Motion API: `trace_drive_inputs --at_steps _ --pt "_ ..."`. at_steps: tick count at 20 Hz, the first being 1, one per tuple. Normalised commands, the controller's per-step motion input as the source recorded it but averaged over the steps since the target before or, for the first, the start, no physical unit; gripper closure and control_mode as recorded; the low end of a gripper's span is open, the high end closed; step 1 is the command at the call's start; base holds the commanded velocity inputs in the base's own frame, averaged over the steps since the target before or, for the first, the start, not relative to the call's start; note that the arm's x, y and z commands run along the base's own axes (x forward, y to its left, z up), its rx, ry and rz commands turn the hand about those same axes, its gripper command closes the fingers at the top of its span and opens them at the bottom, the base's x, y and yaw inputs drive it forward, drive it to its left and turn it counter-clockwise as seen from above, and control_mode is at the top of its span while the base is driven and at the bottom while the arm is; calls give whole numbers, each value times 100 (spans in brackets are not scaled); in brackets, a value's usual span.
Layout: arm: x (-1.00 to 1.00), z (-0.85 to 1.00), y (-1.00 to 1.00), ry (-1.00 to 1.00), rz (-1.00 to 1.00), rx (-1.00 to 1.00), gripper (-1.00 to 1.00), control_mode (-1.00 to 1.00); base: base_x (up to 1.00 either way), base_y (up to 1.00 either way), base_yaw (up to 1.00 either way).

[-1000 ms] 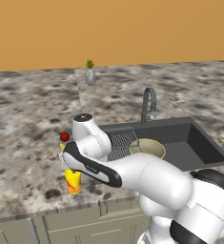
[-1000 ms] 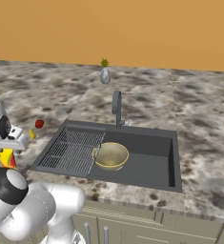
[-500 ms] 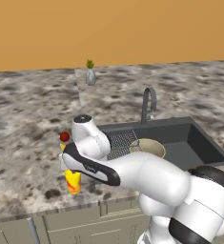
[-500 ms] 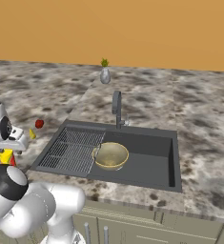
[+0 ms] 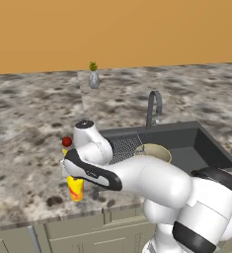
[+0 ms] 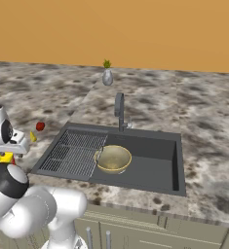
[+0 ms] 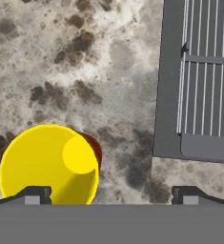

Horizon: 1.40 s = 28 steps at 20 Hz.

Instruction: Remove the lemon wedge and bell pepper from the sink. Then move the bowl and cup from the counter to the sink for washing.

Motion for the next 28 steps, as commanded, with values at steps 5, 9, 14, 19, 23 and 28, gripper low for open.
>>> trace_drive_inputs --at_steps 5,9,14,19,23,28 --pt "9 -8 6 0 0 0 -100 -100 0 0 0" --pt "9 -8 5 0 0 0 -100 -100 0 0 0" --pt "8 -9 5 0 0 0 -100 -100 0 0 0" --pt "9 -8 5 0 0 0 -100 -100 0 0 0" --pt "8 -6 4 0 0 0 -100 -100 0 0 0" --pt "2 -4 3 0 0 0 -100 -100 0 0 0"
